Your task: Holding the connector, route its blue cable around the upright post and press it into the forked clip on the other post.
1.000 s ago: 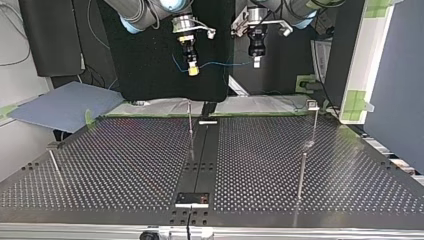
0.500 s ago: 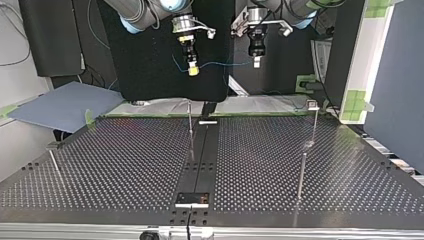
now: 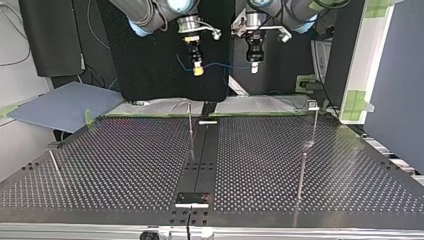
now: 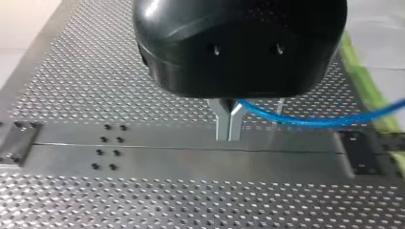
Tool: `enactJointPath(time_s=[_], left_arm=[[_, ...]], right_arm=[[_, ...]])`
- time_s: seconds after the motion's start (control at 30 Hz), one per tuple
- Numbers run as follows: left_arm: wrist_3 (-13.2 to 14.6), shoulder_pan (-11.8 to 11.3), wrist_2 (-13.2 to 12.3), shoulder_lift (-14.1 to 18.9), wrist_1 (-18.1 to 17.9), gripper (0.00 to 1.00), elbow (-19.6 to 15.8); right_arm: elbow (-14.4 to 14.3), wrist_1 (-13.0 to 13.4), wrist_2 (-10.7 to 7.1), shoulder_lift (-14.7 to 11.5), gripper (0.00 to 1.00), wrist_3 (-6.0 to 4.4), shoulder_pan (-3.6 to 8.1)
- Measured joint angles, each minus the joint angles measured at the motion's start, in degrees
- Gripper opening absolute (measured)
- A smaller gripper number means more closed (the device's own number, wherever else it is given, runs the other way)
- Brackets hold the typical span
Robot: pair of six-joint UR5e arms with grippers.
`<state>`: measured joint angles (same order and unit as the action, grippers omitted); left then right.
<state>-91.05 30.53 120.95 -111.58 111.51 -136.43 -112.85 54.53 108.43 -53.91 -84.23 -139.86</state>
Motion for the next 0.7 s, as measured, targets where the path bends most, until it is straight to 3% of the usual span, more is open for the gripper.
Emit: enactJointPath(time_s=[0.2, 0.4, 0.57, 0.7], left_arm=[[-1.3, -0.7, 0.1, 2.9, 2.9, 0.00, 0.8], [-1.3, -3.2, -0.6, 5.9, 5.9, 0.00, 0.8], [-1.4, -5.4, -2.4, 8.1, 8.1, 0.00, 0.9], [-1.6, -7.3, -3.1, 10.1, 9.1, 0.00, 1.3]], right_arm=[[2.3, -2.9, 2.92, -2.3, 0.37, -1.42, -0.20], [2.7, -5.7, 5.77, -5.3, 0.37, -2.81, 0.39], [2.8, -6.0, 6.36, -7.7, 0.37, -3.08, 0.62], [2.9, -5.8, 5.35, -9.6, 0.37, -2.96, 0.83]])
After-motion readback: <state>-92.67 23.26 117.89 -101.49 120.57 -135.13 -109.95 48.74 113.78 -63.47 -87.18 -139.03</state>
